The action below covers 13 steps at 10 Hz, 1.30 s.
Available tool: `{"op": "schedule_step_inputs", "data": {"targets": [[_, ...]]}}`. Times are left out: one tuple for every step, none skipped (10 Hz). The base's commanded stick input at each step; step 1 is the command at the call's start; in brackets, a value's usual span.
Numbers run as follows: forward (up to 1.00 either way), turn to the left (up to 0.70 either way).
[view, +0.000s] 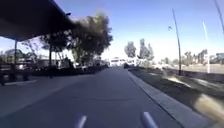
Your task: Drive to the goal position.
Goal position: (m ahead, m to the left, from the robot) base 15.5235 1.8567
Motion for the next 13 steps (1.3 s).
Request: {"op": "schedule_step_inputs", "data": {"targets": [[0.98,0.0],[0.98,-0.01],[0.98,-0.04],[0.98,-0.08],[0.98,0.0],[0.98,0.0],[0.98,0.0],[0.98,0.0],[0.98,0.0],[0.98,0.0],[0.98,0.0],[0.98,0.0],[0.98,0.0]]}}
